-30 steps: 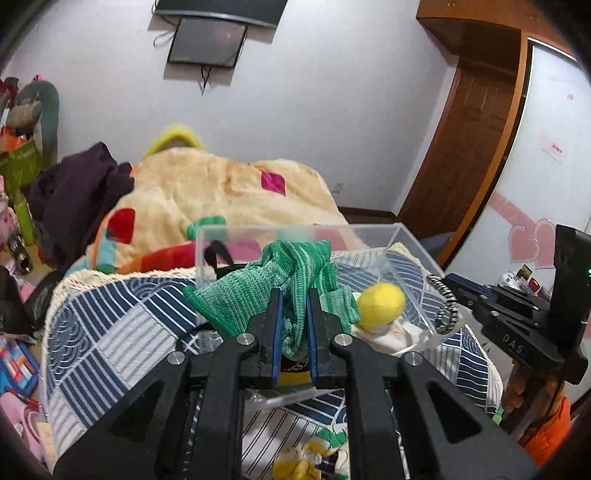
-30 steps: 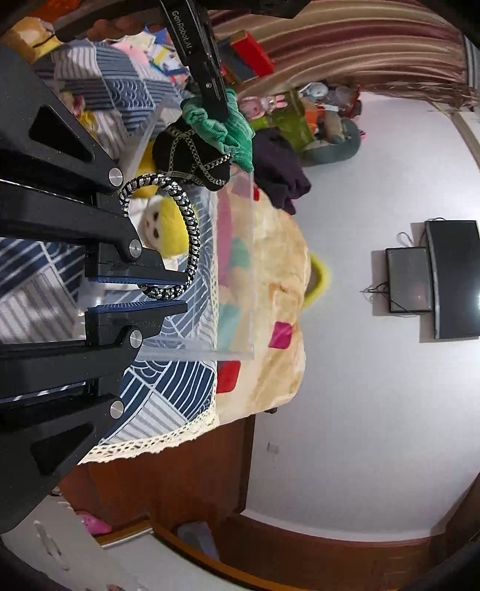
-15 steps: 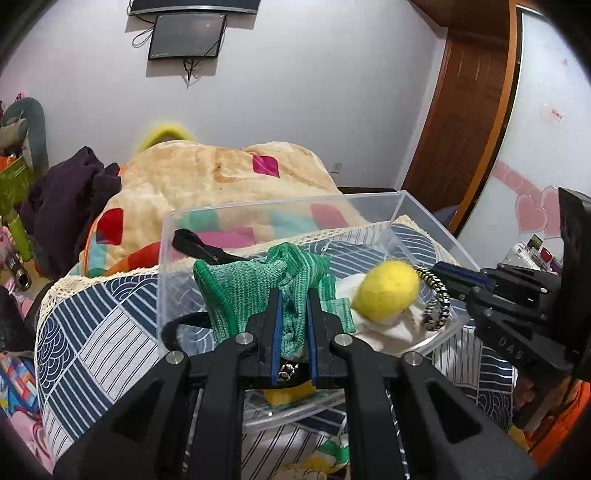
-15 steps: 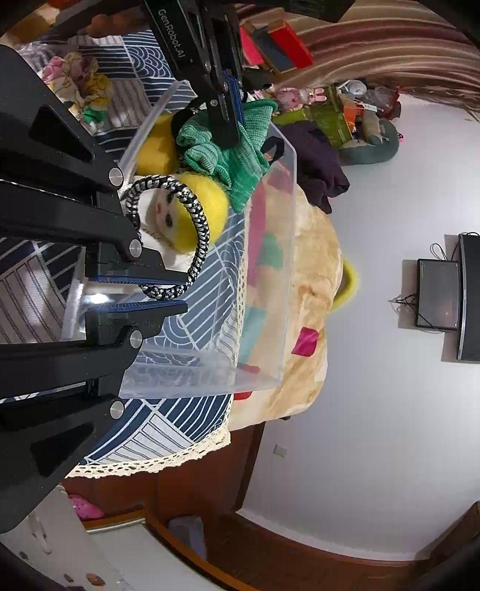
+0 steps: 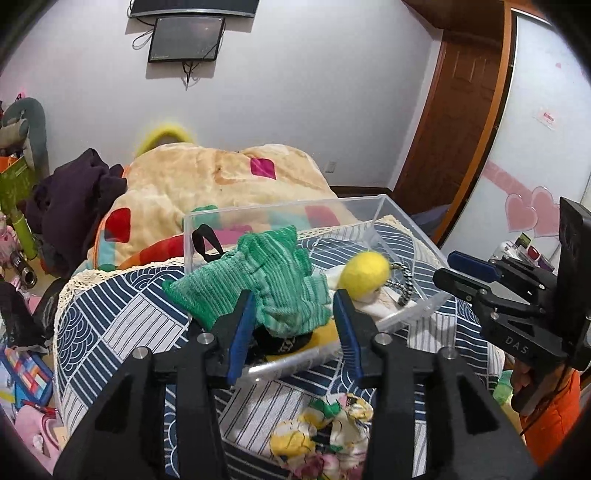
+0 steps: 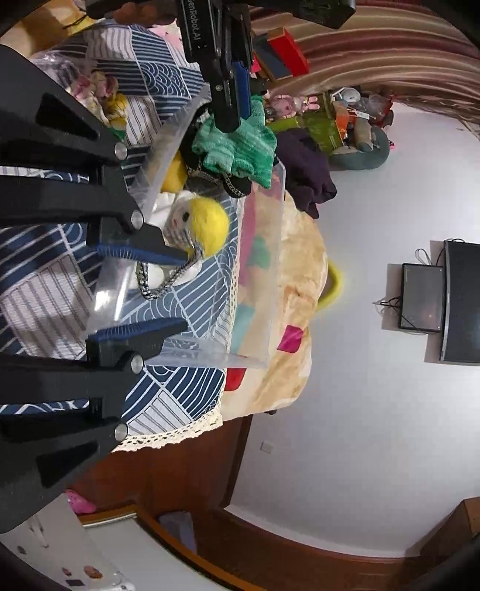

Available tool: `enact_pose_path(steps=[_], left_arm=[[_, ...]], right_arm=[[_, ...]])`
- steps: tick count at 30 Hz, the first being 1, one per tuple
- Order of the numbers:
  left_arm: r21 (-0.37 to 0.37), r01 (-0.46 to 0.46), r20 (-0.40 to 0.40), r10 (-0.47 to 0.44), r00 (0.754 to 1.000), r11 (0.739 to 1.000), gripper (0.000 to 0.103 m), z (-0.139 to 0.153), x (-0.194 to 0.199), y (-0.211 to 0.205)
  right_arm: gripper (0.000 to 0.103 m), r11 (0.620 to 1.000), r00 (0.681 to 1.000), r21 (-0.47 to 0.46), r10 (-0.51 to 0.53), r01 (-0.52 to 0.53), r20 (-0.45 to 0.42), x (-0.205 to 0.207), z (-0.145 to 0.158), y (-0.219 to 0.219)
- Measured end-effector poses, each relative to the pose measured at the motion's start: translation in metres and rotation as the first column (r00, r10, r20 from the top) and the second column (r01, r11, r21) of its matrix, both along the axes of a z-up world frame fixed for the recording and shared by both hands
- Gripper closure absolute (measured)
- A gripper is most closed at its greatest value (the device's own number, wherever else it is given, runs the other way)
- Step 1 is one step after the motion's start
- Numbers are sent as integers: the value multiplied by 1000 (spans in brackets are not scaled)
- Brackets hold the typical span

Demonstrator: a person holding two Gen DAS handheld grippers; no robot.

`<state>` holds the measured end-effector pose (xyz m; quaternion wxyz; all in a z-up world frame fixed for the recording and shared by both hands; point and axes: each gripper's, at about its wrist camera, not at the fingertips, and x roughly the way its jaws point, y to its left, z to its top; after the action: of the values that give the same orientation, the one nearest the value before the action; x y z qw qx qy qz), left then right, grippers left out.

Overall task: Organize soft objects
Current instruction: 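Release the green sock into the box with the left tool while the right releases the cord, then grasp the clear bag of grey gloves with the left tool while the right grasps the floral cloth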

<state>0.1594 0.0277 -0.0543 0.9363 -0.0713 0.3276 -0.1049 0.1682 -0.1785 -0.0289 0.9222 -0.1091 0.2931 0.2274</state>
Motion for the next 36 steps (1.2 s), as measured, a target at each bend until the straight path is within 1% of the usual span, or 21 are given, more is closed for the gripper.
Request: enact_pose_path(steps=[1, 2, 3, 4, 5, 6, 8, 10, 12, 15, 18, 20, 23, 26, 28, 29, 30, 31, 32, 33, 36], left_arm=[[1, 0, 4, 0, 1000, 1000, 52, 2, -3, 0], [3, -1, 10, 1, 1000, 1000, 50, 3, -7, -1], [6, -2, 23, 2, 1000, 1000, 45, 6, -13, -1], [6, -3, 31, 3, 1000, 1000, 41, 7, -17, -1], [4, -4, 38, 4, 999, 1000, 39, 8, -21, -1], [2, -3, 45, 3, 999, 1000, 36, 9, -28, -1], [1, 0, 44, 0, 999, 1000, 31, 9, -34, 0], [10, 2, 33, -3, 999, 1000, 23, 7, -42, 0], [21, -1, 17, 1, 1000, 1000, 20, 1, -51, 2], [42, -13, -6, 13, 1000, 999, 19, -9, -62, 5], [80, -25, -36, 28, 999, 996, 19, -20, -74, 10], [91, -25, -56, 30, 998, 996, 19, -27, -79, 12], [87, -29, -75, 35, 997, 996, 19, -34, -83, 16], [67, -28, -92, 34, 995, 997, 19, -39, -88, 18], [58, -26, -100, 32, 995, 998, 19, -41, -91, 19], [54, -24, -104, 30, 994, 998, 19, -43, -92, 19], [49, -21, -111, 26, 993, 999, 19, -45, -93, 18], [47, -17, -116, 23, 993, 999, 19, -46, -93, 16], [46, -14, -121, 20, 993, 999, 18, -47, -92, 15], [42, -9, -128, 14, 992, 999, 18, -49, -93, 13], [30, 8, -152, -3, 988, 1000, 18, -56, -93, 7]], right_arm=[[69, 1000, 1000, 1, 3, -3, 7, -3, 2, 0], [61, 1000, 1000, 5, 5, -5, 16, -6, 3, 1], [52, 1000, 1000, 9, 7, -7, 26, -9, 4, 1], [46, 1000, 999, 14, 7, -8, 41, -12, 5, 1], [37, 1000, 999, 19, 7, -8, 50, -15, 6, 1], [32, 1000, 998, 25, 10, -11, 57, -18, 6, 2], [31, 999, 998, 43, 29, -31, 53, -23, 5, 3], [28, 997, 998, 56, 43, -45, 43, -25, 4, 6], [23, 996, 998, 69, 58, -60, 31, -29, 2, 10], [22, 991, 995, 89, 96, -95, -3, -32, -7, 18], [22, 985, 986, 101, 148, -140, -72, -30, -22, 32], [22, 981, 977, 106, 177, -165, -120, -31, -33, 40], [22, 972, 955, 118, 224, -204, -195, -32, -50, 56], [23, 967, 938, 115, 250, -228, -242, -32, -62, 70], [27, 965, 927, 119, 257, -232, -272, -32, -69, 75], [38, 963, 919, 124, 264, -237, -292, -30, -72, 78], [51, 961, 910, 132, 273, -243, -311, -28, -76, 80], [57, 959, 906, 140, 279, -246, -319, -29, -76, 81], [68, 958, 904, 147, 283, -247, -321, -30, -77, 81], [75, 958, 905, 153, 282, -244, -318, -31, -76, 79], [84, 961, 918, 165, 264, -223, -296, -37, -71, 71]])
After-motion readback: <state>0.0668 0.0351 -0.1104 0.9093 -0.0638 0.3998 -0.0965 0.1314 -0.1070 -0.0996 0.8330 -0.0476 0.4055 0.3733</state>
